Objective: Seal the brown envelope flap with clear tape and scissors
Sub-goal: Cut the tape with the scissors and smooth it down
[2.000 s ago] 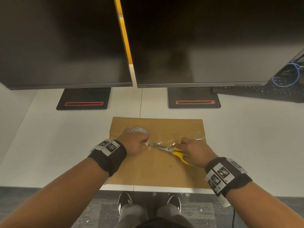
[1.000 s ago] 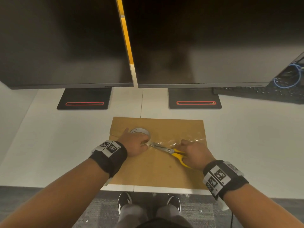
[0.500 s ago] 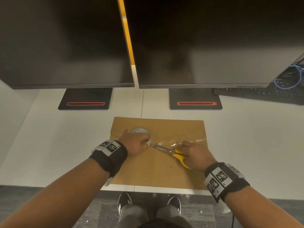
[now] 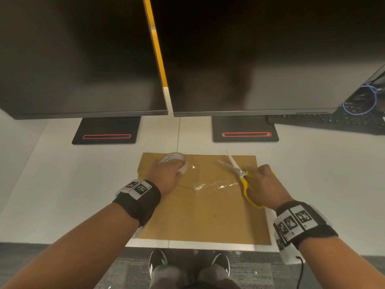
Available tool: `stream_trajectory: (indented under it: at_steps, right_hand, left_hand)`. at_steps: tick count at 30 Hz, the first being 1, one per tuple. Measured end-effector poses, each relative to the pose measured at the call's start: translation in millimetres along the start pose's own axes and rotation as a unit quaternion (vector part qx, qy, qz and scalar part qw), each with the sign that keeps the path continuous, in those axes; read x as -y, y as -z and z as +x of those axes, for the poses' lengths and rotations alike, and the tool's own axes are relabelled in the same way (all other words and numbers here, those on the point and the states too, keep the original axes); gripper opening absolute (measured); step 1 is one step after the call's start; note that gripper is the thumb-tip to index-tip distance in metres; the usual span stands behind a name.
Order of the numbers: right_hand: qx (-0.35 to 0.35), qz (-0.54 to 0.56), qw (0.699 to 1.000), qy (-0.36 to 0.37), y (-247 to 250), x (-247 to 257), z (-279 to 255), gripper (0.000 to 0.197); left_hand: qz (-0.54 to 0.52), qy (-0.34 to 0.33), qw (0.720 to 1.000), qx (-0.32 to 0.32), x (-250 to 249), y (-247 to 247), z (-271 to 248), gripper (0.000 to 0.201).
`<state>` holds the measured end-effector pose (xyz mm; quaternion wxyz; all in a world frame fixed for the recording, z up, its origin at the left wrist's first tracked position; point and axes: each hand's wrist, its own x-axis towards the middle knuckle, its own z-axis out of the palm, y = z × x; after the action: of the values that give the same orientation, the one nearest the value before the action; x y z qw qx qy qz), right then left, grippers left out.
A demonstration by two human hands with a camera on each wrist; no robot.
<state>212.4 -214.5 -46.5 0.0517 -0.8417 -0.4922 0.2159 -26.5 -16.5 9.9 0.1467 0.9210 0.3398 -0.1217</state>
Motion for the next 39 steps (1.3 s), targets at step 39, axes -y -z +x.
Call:
stream_trajectory:
  at_steps: [39]
  right_hand:
    - [0.2,-0.097,0.957,0.188,-25,78,-12,0.057]
  left_hand:
    - [0.224,-0.139,0.933,0.246,-33,-34,-30,0.066]
